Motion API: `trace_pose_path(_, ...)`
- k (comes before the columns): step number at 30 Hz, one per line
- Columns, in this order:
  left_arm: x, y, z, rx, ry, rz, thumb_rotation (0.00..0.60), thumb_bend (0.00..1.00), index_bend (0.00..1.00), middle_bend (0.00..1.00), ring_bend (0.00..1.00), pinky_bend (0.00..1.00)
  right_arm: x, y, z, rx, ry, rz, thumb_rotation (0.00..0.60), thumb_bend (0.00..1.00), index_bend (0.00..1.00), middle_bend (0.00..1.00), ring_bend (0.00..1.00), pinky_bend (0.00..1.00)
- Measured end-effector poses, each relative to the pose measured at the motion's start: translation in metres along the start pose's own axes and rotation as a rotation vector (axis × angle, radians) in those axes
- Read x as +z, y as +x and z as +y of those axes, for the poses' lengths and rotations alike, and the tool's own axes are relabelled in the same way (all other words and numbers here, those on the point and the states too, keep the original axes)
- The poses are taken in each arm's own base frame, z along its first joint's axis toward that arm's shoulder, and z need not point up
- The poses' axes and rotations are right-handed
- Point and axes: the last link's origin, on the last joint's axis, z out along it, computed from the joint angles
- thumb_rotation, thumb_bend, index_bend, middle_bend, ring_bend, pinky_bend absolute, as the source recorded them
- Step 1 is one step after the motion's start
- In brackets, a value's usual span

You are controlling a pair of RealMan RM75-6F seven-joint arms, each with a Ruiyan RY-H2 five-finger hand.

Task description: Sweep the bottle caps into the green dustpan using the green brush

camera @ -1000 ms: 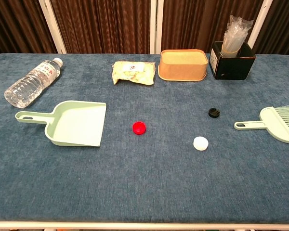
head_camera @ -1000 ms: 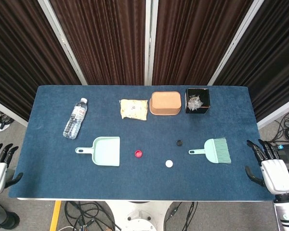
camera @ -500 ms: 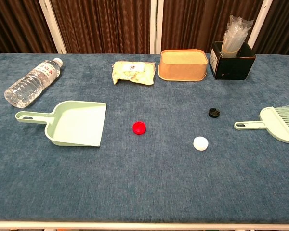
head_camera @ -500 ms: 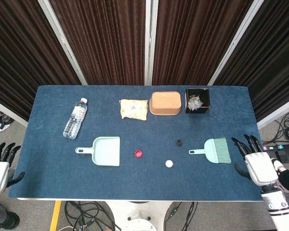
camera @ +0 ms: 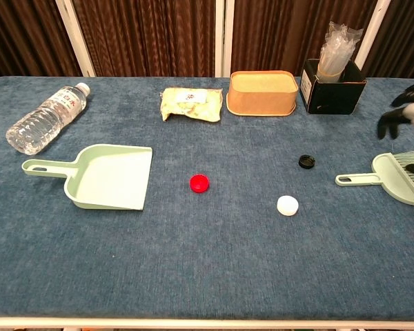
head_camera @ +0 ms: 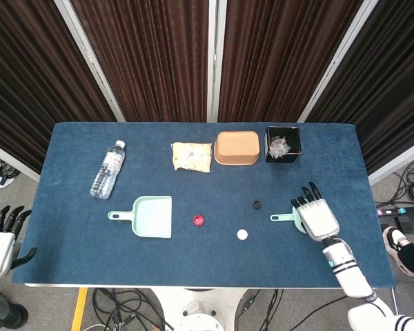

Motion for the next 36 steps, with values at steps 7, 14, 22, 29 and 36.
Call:
trace_pose_path(7, 0.0, -0.003, -0.001, -0.009, 0.0, -0.004, 0.6, 0.19, 0.15, 0.1, 0.0, 0.01, 0.015, -0.018, -0.015, -0.02, 0.02, -0.045, 0.6, 0.19, 0.37, 0.41, 0.15, 0.1)
trace_pose_path(14, 0.0, -0.005, -0.002, -0.012, 0.0, -0.009, 0.6, 0.19, 0.15, 0.1, 0.0, 0.01, 0.021, -0.031, -0.023, -0.009, 0.036, -0.077, 0.6, 0.21, 0.4, 0.42, 0.16, 0.11)
trace_pose_path(22, 0.001, -0.005, -0.002, -0.011, 0.004, -0.014, 0.6, 0.19, 0.15, 0.1, 0.0, 0.01, 0.029, -0.033, -0.03, 0.006, 0.051, -0.07, 0.6, 0.22, 0.42, 0.43, 0.16, 0.12)
trace_pose_path(29, 0.0, -0.005, -0.002, -0.01, 0.005, -0.019, 0.6, 0.19, 0.15, 0.1, 0.0, 0.01, 0.034, -0.037, -0.034, 0.008, 0.061, -0.082, 0.6, 0.22, 0.42, 0.44, 0.16, 0.12)
trace_pose_path(36, 0.0, -0.005, -0.002, -0.008, 0.004, -0.019, 0.6, 0.19, 0.15, 0.1, 0.0, 0.01, 0.035, -0.038, -0.035, 0.02, 0.062, -0.088, 0.6, 0.3, 0.48, 0.5, 0.21, 0.15)
